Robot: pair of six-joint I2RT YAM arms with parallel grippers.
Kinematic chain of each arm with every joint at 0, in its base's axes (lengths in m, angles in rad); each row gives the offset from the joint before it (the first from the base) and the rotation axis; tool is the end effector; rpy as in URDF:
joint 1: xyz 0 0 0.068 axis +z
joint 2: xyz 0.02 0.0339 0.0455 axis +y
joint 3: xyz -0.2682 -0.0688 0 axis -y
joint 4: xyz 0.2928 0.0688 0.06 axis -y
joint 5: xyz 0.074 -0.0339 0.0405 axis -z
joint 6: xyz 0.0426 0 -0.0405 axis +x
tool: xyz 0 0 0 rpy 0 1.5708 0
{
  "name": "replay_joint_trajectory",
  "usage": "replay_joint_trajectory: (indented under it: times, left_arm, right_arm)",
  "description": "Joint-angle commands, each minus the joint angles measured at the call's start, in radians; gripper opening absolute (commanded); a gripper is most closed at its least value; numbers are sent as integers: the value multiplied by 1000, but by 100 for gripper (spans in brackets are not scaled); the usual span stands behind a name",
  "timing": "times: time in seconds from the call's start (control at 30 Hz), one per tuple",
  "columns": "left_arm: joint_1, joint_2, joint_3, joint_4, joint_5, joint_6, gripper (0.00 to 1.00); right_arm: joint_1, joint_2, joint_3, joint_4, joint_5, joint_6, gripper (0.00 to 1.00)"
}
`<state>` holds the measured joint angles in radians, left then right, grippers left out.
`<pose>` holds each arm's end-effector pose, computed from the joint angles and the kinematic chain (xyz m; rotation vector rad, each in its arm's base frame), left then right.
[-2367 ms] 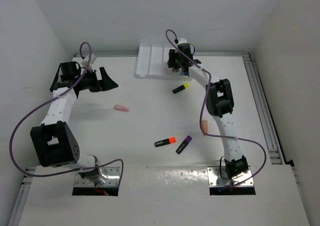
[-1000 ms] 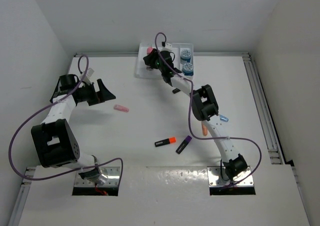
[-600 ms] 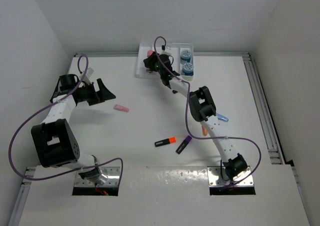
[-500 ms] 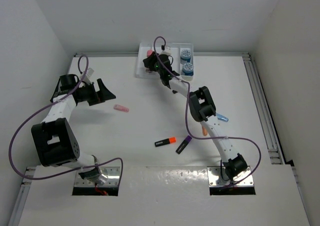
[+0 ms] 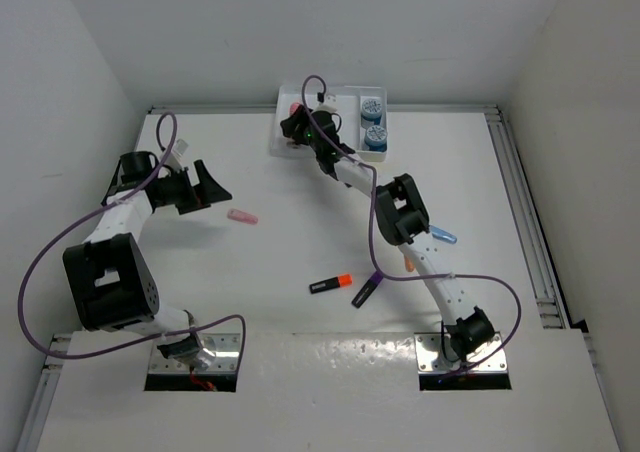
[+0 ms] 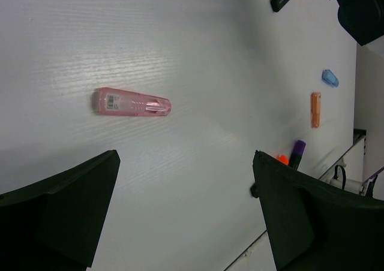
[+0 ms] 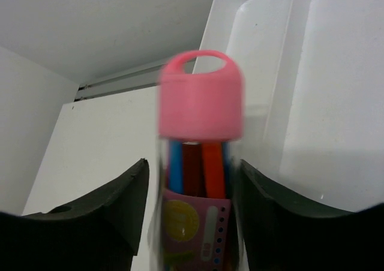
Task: Sort the stationery into containers
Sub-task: Place the stationery in the storage box, then pick up the stationery from the center of the board.
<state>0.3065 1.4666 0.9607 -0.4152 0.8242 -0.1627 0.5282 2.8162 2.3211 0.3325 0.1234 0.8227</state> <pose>0.3332 0.0726 0.2089 -0.2038 2.2991 -0.9404 0.5857 0.3357 0.0941 0.3602 1.7797 0.8755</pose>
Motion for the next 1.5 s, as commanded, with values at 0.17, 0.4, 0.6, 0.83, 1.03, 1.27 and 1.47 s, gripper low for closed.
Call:
replay_joint_trajectory:
  times: [0.17,0.4,0.6,0.83,1.03,1.27,1.47]
  left_arm:
    - [32,15,4,10,41,25,100]
    - [37,2,41,1,35,69,100]
    - [23,-5,171,-239,18,640,95]
    - [-50,86,257,-459,-77,1032,69]
    - [-116,213,338,-542,-69,1354,62]
    - [-245,307,368,-571,-175,1516,68]
    - [-340,354,337,-513,-261,1540,73]
  right_arm:
    - [12,-4,52,76,19,-13,79]
    - [10,-95,-17,108,-27,-46,92]
    - [4,-398,-313,160,-186,-311,81]
    - [-83,-839,-692,-182,-421,-681,77]
    - [-224,-1137,-772,-745,-498,-772,74]
    - [-401,-1417,-1081,-984,-508,-856,89]
    - [-506,-1524,-1269,-1038,-533,-833,87]
